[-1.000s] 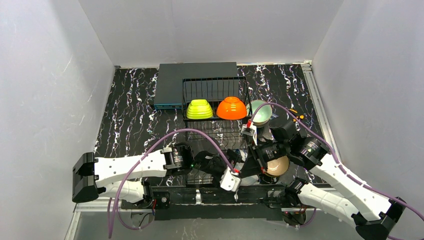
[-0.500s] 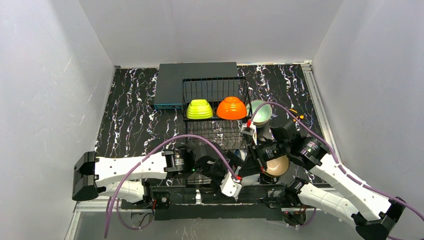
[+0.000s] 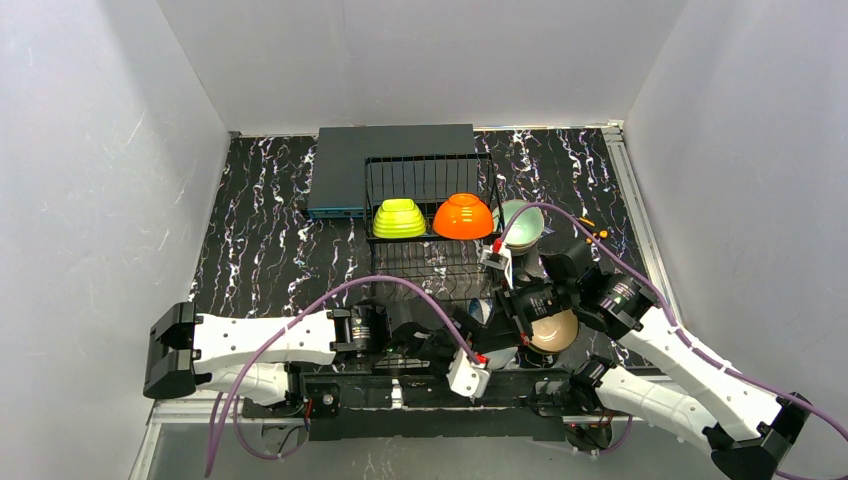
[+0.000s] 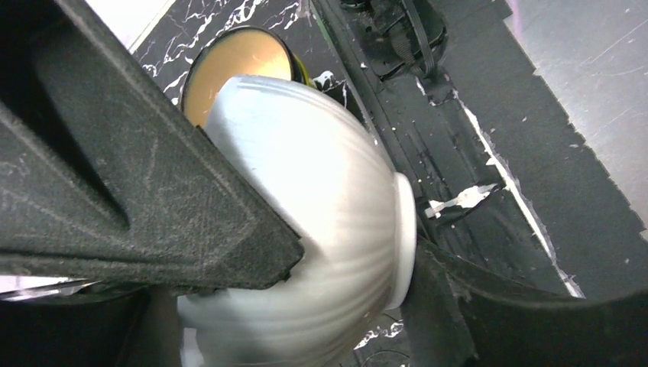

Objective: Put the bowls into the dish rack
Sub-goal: Pick up the bowl from the center of the board.

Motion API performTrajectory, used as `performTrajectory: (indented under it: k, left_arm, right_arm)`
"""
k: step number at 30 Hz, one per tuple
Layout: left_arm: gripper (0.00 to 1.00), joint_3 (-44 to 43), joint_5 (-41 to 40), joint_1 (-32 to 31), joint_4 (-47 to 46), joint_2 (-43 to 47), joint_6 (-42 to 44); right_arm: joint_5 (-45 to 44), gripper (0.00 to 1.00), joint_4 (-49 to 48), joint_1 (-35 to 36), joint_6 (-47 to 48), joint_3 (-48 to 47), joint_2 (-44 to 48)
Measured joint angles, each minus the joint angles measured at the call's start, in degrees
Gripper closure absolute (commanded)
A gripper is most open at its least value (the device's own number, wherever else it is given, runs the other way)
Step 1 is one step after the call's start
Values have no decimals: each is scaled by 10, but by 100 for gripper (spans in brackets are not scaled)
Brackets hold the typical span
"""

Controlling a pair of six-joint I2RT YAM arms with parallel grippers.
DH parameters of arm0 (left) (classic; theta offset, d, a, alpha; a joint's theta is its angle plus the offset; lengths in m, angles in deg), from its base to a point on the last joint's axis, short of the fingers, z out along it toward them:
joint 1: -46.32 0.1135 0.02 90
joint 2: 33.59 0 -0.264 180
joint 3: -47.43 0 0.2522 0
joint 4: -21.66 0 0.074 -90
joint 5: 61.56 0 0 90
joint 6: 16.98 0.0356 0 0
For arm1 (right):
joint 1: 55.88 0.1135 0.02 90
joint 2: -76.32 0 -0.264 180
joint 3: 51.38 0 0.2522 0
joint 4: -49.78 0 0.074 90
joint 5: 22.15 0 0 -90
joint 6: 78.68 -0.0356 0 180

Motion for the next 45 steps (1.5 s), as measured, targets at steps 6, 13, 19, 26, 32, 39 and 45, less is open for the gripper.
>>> performTrajectory:
  k: [6,13,19,26,32,39,45]
  left_arm:
    - [73,0,-14,-3,1,0,0]
    - [100,19,-29,-5,-12,14,-18]
    - [100,54,-50,-4,-10,32,-38]
    - [100,70,-60,-4,-17,50,-61]
    - [100,84,-82,-4,-23,68,-103]
    - [100,117,-149,-4,-31,87,-195]
    - [100,141,-236,-4,-37,96,-304]
  right_arm:
    - [6,95,-1,1,0,0,-1]
    - [-2,60,-12,0,0,1,-1]
    - [-19,29,-14,-1,7,1,1]
    - [-45,12,-10,-1,19,0,2]
    - [-91,7,2,-1,30,-11,7]
    - [-172,4,17,-1,33,-15,17]
    - [-273,4,50,-1,29,-15,20]
